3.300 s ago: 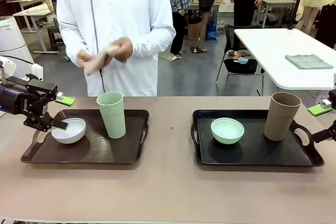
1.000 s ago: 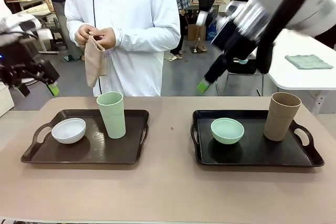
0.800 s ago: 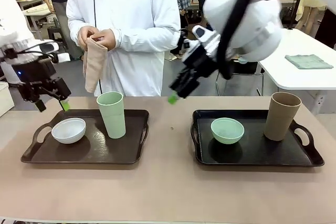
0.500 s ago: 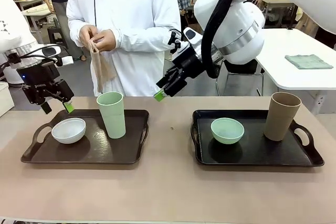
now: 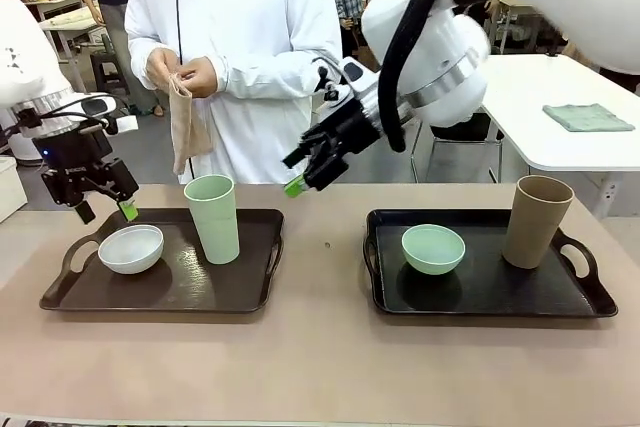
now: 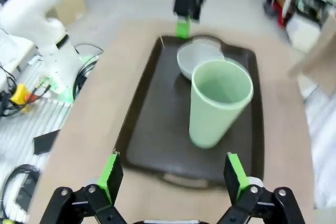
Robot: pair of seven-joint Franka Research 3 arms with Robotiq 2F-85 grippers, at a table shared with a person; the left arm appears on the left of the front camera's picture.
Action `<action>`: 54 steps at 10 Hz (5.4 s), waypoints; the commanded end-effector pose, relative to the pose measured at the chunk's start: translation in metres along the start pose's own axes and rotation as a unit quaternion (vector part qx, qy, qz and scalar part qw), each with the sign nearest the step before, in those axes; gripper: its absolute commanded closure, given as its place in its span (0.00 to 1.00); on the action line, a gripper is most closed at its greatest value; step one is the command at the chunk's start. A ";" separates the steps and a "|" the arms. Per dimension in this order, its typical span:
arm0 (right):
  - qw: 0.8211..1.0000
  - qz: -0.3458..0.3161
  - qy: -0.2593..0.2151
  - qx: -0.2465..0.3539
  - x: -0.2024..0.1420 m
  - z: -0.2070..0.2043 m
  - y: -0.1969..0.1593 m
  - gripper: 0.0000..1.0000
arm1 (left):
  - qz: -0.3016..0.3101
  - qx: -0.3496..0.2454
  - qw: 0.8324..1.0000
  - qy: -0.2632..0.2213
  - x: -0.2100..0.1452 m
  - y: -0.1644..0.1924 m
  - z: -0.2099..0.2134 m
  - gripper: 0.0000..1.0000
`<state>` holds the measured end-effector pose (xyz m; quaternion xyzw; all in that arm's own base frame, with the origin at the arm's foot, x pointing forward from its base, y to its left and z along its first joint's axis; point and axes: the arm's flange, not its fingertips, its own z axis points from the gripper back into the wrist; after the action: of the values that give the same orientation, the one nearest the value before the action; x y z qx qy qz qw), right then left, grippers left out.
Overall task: Set up a tray with a mat and arrange the tableware.
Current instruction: Pick up the Picnic Bowl and Reusable plastic cup from the Handle tray in front of the human's position and hold them in the air.
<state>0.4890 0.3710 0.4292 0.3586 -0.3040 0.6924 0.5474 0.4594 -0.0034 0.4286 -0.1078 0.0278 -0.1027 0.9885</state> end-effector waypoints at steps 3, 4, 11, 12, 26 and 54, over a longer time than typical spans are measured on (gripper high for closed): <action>0.999 0.041 -0.027 0.018 -0.009 -0.024 -0.014 0.00 | -0.006 0.063 0.997 -0.053 0.009 0.019 -0.005 0.00; 0.999 0.041 -0.027 0.018 -0.009 -0.024 -0.014 0.00 | -0.001 0.013 1.000 0.002 0.008 0.022 -0.016 0.00; 0.998 -0.027 -0.011 0.053 -0.028 -0.065 -0.048 0.00 | -0.021 0.110 0.993 -0.030 0.022 0.031 -0.036 0.00; 0.997 -0.046 -0.013 0.054 -0.034 -0.073 -0.053 0.00 | -0.020 0.109 0.993 -0.032 0.021 0.036 -0.043 0.00; 0.997 -0.074 -0.004 0.024 -0.045 -0.164 -0.092 0.00 | -0.027 0.069 0.996 -0.051 0.012 0.049 -0.067 0.00; 0.992 0.104 -0.063 0.040 0.103 -0.065 -0.028 1.00 | -0.015 0.095 0.990 -0.107 -0.047 -0.004 0.114 1.00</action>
<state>0.5063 0.5007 0.4897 0.3908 -0.3439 0.7367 0.4316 0.4326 0.0258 0.5286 -0.0337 -0.0817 -0.1180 0.9891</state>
